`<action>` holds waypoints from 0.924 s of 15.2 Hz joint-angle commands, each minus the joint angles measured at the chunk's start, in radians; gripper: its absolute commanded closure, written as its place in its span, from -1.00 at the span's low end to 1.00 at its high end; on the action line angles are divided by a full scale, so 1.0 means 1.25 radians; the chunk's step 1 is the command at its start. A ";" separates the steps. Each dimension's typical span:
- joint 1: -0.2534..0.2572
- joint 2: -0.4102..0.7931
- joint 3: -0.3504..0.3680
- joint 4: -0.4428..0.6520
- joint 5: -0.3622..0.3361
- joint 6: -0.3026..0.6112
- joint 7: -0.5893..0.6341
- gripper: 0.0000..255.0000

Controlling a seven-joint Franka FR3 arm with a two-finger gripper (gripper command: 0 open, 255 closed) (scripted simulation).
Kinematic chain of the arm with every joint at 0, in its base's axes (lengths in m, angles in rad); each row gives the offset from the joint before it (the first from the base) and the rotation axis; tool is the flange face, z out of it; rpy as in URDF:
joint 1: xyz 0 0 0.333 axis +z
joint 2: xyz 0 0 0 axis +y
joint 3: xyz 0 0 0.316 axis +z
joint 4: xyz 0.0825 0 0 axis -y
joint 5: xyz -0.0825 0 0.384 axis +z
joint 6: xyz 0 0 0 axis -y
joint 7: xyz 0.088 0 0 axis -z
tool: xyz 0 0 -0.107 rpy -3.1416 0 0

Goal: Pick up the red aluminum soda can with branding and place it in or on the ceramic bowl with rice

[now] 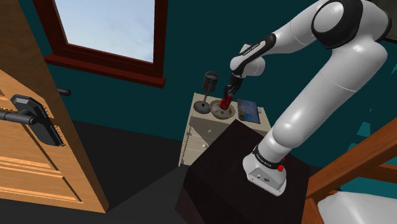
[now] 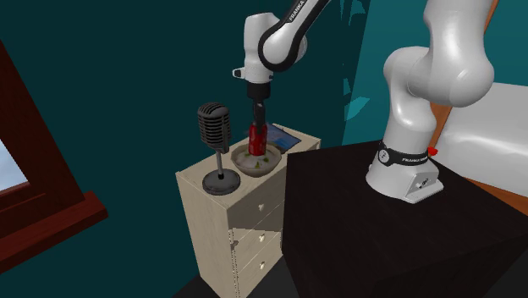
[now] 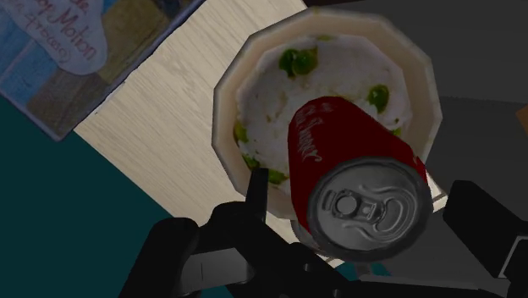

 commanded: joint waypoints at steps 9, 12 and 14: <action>-0.017 -0.106 0.013 0.026 -0.078 -0.120 0.057 -1.00; -0.017 -0.106 0.013 0.026 -0.077 -0.120 0.057 -1.00; -0.017 -0.106 0.013 0.026 -0.077 -0.120 0.057 -1.00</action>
